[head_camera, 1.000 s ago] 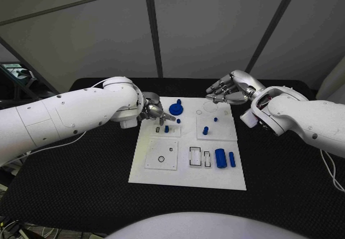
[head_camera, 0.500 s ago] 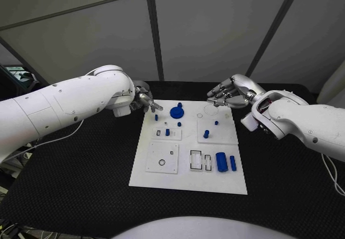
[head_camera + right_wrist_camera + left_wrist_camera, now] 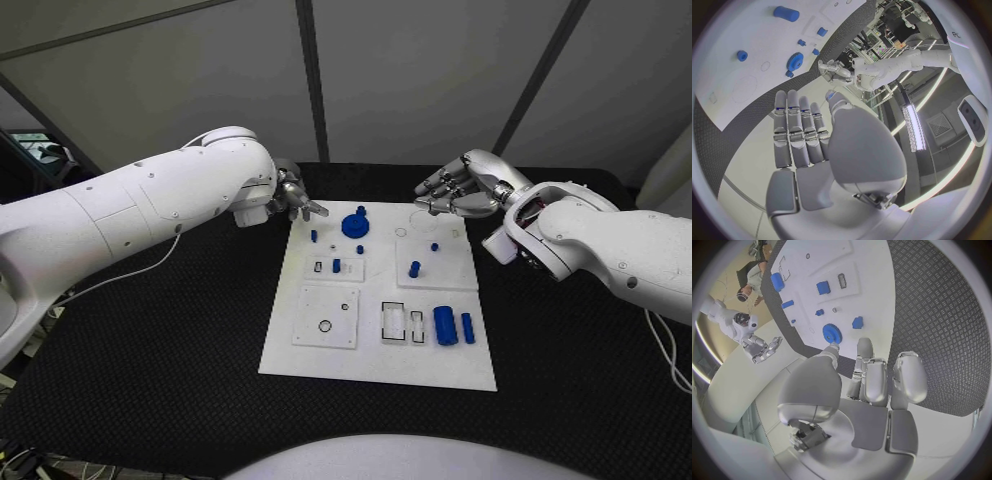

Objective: Assemble the parts on the task board

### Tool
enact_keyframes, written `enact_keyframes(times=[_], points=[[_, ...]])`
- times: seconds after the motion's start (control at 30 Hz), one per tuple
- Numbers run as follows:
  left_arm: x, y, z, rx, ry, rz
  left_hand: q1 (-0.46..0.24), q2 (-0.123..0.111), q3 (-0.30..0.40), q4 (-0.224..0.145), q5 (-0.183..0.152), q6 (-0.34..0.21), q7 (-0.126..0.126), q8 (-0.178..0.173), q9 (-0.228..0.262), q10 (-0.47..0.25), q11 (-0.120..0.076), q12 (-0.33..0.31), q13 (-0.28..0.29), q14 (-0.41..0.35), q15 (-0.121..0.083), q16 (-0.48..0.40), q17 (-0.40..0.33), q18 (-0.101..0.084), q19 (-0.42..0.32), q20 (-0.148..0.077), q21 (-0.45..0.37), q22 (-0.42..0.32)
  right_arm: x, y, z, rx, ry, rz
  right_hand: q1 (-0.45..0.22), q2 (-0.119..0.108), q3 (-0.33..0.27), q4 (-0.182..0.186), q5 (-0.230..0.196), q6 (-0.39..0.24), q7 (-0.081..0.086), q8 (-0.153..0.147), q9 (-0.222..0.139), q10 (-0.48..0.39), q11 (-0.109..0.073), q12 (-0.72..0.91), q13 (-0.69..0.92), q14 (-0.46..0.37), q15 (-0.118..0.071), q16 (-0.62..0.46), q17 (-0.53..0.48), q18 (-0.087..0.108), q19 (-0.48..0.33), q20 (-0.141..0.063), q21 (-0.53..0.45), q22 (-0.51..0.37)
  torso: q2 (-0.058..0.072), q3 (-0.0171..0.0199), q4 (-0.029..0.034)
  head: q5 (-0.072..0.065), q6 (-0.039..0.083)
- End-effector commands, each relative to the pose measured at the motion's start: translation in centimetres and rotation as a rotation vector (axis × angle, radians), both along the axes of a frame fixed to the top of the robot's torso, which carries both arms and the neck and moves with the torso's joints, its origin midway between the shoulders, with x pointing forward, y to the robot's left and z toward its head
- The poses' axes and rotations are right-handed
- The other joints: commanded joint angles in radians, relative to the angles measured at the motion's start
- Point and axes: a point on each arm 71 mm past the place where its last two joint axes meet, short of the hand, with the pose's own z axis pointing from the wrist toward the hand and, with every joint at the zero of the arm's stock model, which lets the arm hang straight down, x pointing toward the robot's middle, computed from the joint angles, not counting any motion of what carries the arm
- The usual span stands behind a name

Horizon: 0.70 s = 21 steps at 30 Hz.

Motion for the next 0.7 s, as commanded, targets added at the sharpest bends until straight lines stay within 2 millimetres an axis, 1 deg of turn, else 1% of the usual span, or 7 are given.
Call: enact_keyframes(times=[0.03, 0.1, 0.27, 0.4, 0.7], points=[[0.1, -0.1, -0.2, 0.035, 0.013, -0.025, -0.004, -0.009, -0.004, 0.001, -0.005, 0.009, 0.0, 0.001, -0.001, 0.009, -0.001, 0.006, -0.001, 0.036, 0.003, 0.001, -0.001, -0.007, 0.005, 0.001, 0.0, 0.002, 0.0, 0.2, 0.1, 0.001, 0.001, 0.008, -0.007, 0.004, -0.004, -0.001, 0.004, -0.007, -0.003, -0.005, -0.001, -0.007, 0.002, -0.004, -0.001, -0.004, 0.003, -0.004, -0.001, 0.002, 0.001, 0.004, -0.004, -0.001, 0.0, 0.0009, -0.0001, 0.002, -0.006], [0.2, -0.1, -0.3, 0.041, 0.018, -0.026, -0.003, -0.009, -0.005, 0.001, -0.005, 0.009, 0.0, 0.001, -0.001, 0.009, -0.001, 0.007, -0.001, 0.036, 0.003, 0.001, -0.001, -0.007, 0.005, 0.001, 0.0, 0.003, 0.0, 0.2, 0.1, 0.002, 0.001, 0.009, -0.007, 0.004, -0.004, -0.001, 0.004, -0.007, -0.003, -0.005, -0.001, -0.007, 0.002, -0.004, -0.001, -0.004, 0.003, -0.004, -0.001, 0.002, 0.001, 0.004, -0.004, -0.001, 0.0, 0.0022, -0.0015, 0.005, -0.006], [0.3, 0.0, -0.7, 0.057, 0.034, -0.029, -0.003, -0.006, -0.009, 0.004, -0.005, 0.012, -0.001, 0.002, -0.002, 0.009, -0.001, 0.008, -0.003, 0.036, 0.003, 0.002, 0.0, -0.008, 0.006, 0.001, 0.002, 0.005, 0.0, 0.2, 0.1, 0.001, 0.001, 0.008, -0.007, 0.004, -0.004, -0.001, 0.004, -0.007, -0.003, -0.005, -0.001, -0.007, 0.002, -0.004, -0.001, -0.004, 0.003, -0.004, -0.001, 0.002, 0.001, 0.004, -0.004, -0.001, -0.002, 0.0006, 0.0001, 0.005, -0.009], [0.3, 0.0, -1.0, 0.068, 0.049, -0.034, -0.001, -0.004, -0.011, 0.006, -0.004, 0.013, -0.002, 0.003, -0.002, 0.01, -0.002, 0.009, -0.003, 0.037, 0.002, 0.003, 0.001, -0.008, 0.007, 0.0, 0.004, 0.007, 0.0, 0.2, 0.1, 0.002, 0.001, 0.009, -0.007, 0.004, -0.004, -0.001, 0.004, -0.007, -0.003, -0.005, -0.001, -0.007, 0.002, -0.004, -0.001, -0.004, 0.003, -0.004, -0.001, 0.002, 0.001, 0.004, -0.004, -0.001, -0.002, 0.0014, 0.0002, 0.007, -0.009], [0.2, 0.0, -1.5, 0.076, 0.065, -0.035, 0.014, 0.007, -0.018, 0.008, 0.001, 0.021, -0.005, 0.009, -0.003, 0.012, -0.004, 0.012, -0.008, 0.039, 0.0, 0.008, 0.006, -0.009, 0.01, -0.001, 0.009, 0.013, 0.0, 0.3, 0.1, 0.002, 0.001, 0.012, -0.007, 0.004, -0.004, -0.001, 0.004, -0.007, -0.003, -0.005, -0.001, -0.007, 0.002, -0.004, -0.001, -0.004, 0.003, -0.004, -0.001, 0.002, 0.001, 0.004, -0.004, -0.001, -0.002, 0.0014, -0.0003, 0.008, -0.009]])
